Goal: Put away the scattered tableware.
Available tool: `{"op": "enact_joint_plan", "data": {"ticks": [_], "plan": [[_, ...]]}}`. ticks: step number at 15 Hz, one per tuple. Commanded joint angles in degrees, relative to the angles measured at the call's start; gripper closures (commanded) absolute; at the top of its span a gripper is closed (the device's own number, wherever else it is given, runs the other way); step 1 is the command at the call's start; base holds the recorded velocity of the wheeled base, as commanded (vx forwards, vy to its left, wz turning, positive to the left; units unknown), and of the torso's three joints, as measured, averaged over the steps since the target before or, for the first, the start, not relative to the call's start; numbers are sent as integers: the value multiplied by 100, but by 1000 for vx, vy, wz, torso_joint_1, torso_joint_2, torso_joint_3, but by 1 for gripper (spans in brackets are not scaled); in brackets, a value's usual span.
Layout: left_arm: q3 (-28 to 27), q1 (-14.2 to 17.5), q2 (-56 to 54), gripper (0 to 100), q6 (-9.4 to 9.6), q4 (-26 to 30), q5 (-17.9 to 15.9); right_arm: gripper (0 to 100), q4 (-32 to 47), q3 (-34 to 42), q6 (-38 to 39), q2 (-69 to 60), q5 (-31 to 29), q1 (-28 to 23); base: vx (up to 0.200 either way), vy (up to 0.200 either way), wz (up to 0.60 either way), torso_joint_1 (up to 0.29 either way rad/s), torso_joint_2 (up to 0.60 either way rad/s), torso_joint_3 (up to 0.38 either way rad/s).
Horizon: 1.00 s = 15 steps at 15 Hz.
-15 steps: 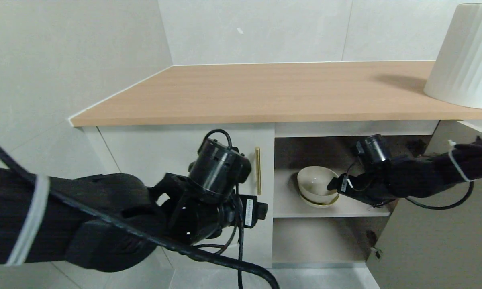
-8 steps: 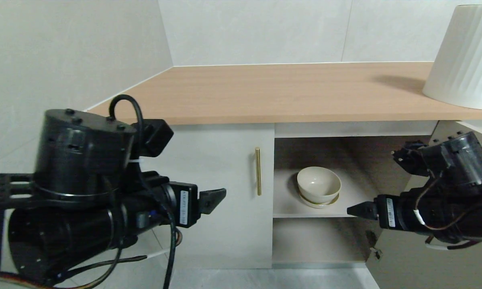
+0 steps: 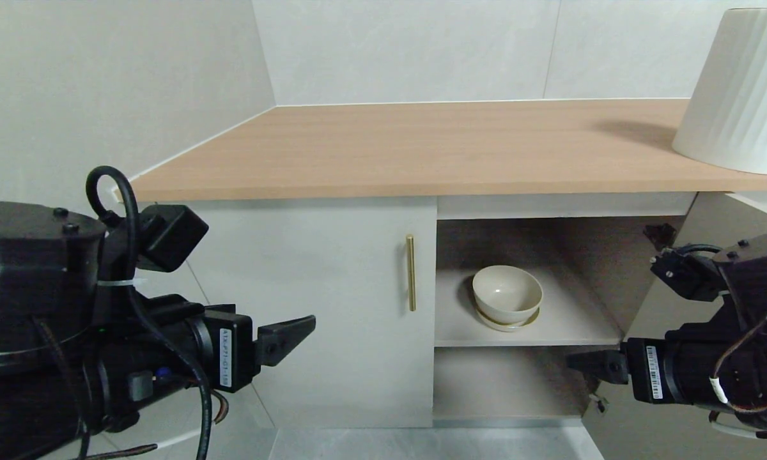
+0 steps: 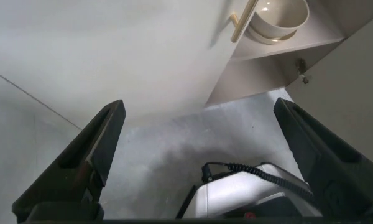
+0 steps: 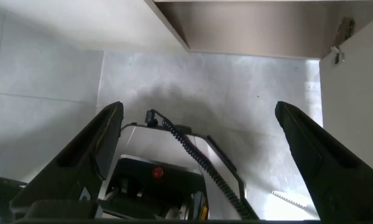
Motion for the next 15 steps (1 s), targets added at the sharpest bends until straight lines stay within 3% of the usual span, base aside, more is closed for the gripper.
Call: {"op": "enact_joint_plan", "data": {"ticks": [1,15], "plan": [[0,3,118,0,-6,-4,10,0,-1,28,-6,30,1,22,0,0,0,0,0,0],[44,-76,698,0,-24,-4,28,0,8,72,-23,109,1,13,-200,0,0,2,2,-3]]}}
